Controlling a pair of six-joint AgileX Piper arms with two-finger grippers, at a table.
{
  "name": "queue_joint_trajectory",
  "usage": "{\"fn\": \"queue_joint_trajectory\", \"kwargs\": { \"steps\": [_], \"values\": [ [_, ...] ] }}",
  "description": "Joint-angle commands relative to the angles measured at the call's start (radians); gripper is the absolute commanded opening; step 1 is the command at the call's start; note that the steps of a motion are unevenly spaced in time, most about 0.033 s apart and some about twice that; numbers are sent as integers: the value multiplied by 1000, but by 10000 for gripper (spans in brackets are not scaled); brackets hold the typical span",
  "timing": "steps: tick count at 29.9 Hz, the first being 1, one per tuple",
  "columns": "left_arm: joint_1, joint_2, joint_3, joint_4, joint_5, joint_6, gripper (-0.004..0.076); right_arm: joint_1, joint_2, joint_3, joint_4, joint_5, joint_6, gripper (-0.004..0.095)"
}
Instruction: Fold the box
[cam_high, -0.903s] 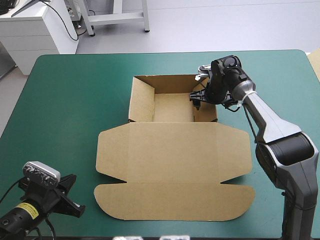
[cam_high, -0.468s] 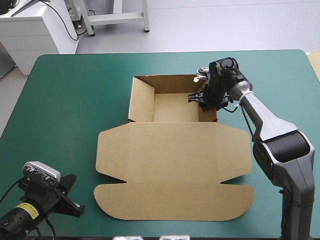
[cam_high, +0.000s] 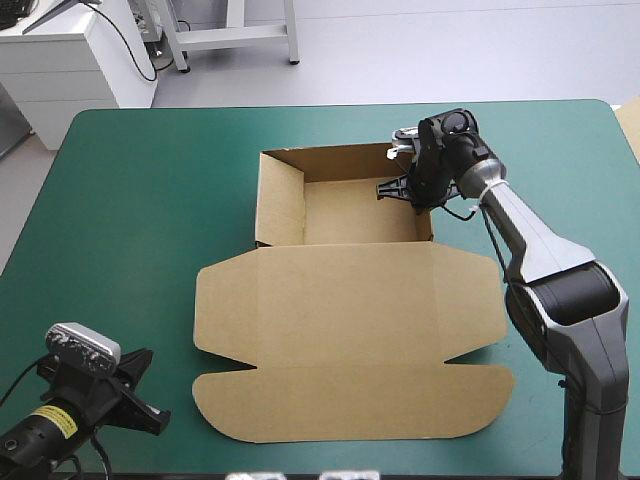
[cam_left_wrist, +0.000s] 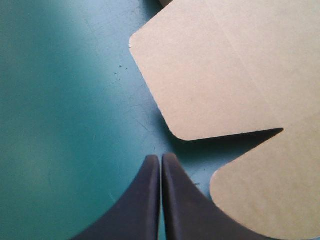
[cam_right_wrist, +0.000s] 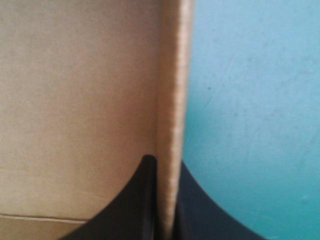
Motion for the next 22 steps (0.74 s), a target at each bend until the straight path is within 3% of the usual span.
{"fn": "queue_joint_trajectory", "kwargs": {
  "steps": [1,5,10,17,22],
  "values": [
    [1,8,-22,-6,-62,-10,-8,-10,-87,-77,-151,4,-12,-21],
    [1,8,-22,-1,-62,-10,-8,-76,-128,-143,-215,4,-86,-21],
    [1,8,-22,-12,-62,-10,-8,-281,-175,-184,-215,4,-162,-21],
    [1,8,-22,-39,-50,-4,-8,-558,-150,-182,-141,4,-266,-21],
    [1,8,-22,-51,-50,-4,-8,-673,-101,-182,-100,-3,-305,-15]
  ]
}}
